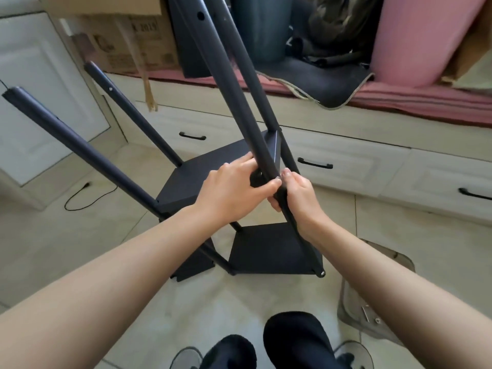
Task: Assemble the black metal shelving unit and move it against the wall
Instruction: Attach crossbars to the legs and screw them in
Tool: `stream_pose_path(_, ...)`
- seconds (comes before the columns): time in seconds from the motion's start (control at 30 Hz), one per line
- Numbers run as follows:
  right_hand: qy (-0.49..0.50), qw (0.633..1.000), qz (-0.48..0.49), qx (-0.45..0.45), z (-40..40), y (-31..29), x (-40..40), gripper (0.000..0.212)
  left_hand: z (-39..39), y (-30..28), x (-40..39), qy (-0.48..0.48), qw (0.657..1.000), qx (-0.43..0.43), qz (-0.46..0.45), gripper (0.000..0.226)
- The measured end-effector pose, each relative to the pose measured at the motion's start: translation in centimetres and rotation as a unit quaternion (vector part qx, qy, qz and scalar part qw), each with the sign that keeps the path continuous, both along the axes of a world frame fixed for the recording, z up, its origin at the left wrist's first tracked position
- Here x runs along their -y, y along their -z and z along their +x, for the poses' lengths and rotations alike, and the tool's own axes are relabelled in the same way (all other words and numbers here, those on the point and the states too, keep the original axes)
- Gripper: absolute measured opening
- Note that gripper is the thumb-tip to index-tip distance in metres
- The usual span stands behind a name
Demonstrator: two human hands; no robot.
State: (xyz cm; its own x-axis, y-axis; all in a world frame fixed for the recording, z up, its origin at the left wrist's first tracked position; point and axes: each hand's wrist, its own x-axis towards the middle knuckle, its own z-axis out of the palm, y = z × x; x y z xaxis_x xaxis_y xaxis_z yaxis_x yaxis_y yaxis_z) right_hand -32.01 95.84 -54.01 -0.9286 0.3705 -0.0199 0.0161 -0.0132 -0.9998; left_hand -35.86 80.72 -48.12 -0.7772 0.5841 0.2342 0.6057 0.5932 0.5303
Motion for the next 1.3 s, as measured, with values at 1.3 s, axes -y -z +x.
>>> stream_pose_path(1.3, -0.091, 0.898, 0.421, 0.092, -1.9, 3.3, 18.2, 0.027, 6.7, 12.5, 17.2, -0.286, 0.799, 0.302, 0.434, 0.043)
